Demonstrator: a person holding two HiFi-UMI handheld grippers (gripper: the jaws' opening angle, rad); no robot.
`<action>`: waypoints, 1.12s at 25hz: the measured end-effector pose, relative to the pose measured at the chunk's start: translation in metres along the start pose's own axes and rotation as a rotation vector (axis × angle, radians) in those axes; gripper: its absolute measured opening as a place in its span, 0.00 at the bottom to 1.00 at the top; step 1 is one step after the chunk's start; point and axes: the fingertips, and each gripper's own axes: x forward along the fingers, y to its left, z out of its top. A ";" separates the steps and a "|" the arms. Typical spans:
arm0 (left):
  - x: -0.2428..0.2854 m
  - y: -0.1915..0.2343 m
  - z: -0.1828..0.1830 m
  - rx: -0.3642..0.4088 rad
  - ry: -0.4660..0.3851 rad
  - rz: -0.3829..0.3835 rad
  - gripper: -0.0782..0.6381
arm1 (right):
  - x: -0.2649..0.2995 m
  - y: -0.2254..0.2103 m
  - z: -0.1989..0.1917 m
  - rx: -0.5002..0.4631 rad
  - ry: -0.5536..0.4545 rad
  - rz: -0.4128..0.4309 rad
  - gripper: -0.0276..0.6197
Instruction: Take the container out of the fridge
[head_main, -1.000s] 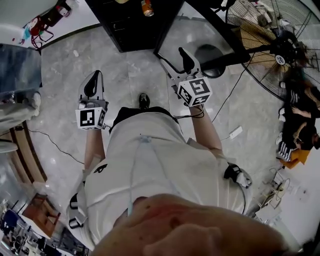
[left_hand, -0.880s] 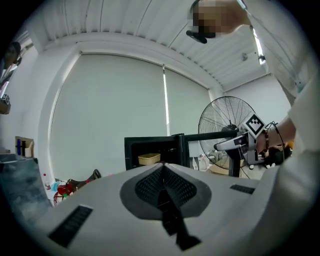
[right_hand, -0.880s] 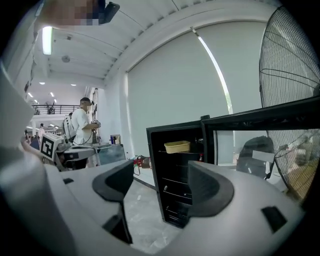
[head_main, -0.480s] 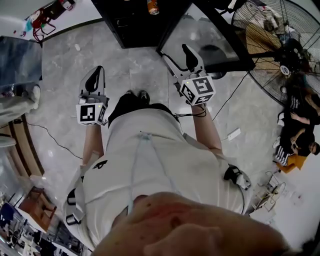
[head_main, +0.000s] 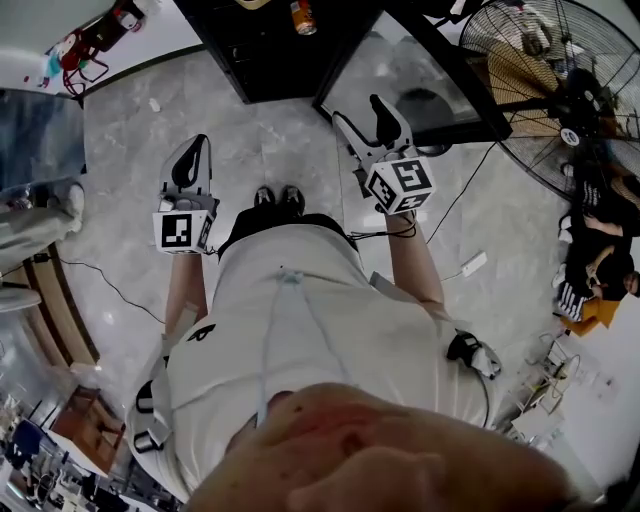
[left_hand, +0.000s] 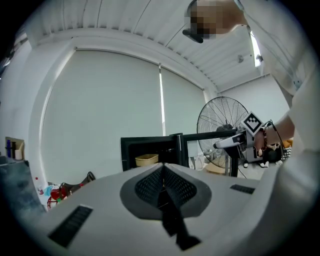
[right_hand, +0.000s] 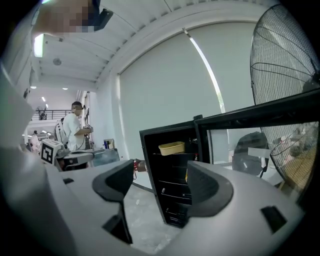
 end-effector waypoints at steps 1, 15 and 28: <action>-0.004 0.003 0.000 -0.006 -0.004 0.005 0.12 | 0.001 0.002 0.000 0.009 -0.002 -0.004 0.55; -0.003 0.041 0.006 -0.013 -0.035 0.011 0.12 | 0.044 -0.007 0.028 0.057 -0.061 -0.009 0.55; 0.006 0.058 0.008 -0.006 -0.042 0.025 0.12 | 0.124 0.006 0.065 -0.368 0.015 0.055 0.55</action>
